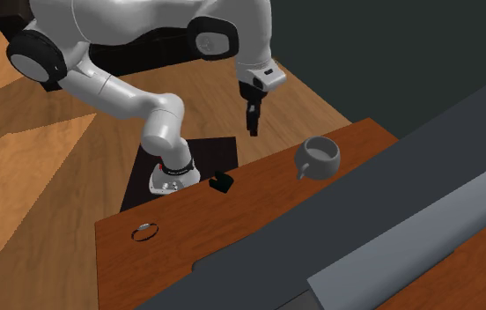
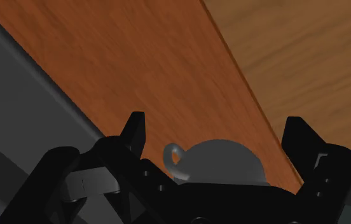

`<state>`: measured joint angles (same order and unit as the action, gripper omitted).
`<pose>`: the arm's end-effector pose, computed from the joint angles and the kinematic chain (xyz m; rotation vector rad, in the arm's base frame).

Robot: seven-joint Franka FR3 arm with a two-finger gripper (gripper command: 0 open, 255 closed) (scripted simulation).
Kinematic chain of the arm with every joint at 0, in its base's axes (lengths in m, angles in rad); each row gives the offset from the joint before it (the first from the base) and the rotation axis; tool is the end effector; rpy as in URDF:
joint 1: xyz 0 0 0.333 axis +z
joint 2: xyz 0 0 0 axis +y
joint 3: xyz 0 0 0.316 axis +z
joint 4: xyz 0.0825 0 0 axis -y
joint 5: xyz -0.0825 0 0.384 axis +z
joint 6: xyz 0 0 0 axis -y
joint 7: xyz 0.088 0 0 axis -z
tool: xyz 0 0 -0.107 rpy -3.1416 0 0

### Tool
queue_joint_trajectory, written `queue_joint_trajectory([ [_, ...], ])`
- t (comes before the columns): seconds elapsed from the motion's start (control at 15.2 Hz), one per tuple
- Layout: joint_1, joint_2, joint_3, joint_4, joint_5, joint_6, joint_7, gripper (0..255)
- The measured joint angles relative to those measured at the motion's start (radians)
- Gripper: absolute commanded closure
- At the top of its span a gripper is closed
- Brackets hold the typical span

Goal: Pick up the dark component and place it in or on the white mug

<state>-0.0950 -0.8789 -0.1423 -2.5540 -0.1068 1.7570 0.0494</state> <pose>0.2863 -0.0865 0.5375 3.1180 -0.3508 0.1218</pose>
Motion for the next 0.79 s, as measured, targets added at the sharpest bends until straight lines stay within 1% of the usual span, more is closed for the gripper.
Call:
queue_joint_trajectory([
  [0.33, -0.075, -0.061, -0.04, -0.14, -0.036, 0.03, 0.035, 0],
  [0.79, -0.21, -0.085, -0.128, -0.303, -0.12, 0.099, 0.057, 0],
])
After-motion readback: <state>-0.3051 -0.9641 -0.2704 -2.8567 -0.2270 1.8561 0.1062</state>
